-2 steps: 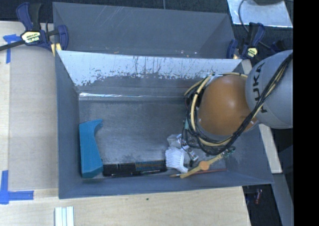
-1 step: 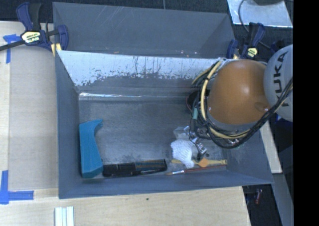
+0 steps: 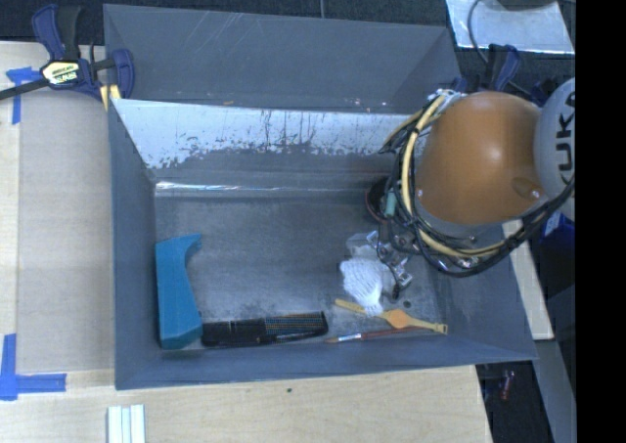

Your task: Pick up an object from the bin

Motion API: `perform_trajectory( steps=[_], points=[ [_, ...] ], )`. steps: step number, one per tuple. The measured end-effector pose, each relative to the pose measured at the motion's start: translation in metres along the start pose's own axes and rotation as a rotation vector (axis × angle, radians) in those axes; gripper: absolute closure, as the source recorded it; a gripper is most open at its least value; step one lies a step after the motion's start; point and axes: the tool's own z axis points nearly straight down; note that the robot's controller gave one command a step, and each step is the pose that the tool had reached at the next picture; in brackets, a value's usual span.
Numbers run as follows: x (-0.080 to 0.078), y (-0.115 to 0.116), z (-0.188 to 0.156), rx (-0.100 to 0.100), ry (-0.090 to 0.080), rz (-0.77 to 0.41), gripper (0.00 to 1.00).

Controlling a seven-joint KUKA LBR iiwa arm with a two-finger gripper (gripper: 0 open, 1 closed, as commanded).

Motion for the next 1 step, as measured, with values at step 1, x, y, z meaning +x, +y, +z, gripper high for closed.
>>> perform_trajectory(
  steps=[1],
  points=[
    [-0.0065,0.0003,-0.0666,-0.002,0.002,-0.034,1.0]
  ],
)
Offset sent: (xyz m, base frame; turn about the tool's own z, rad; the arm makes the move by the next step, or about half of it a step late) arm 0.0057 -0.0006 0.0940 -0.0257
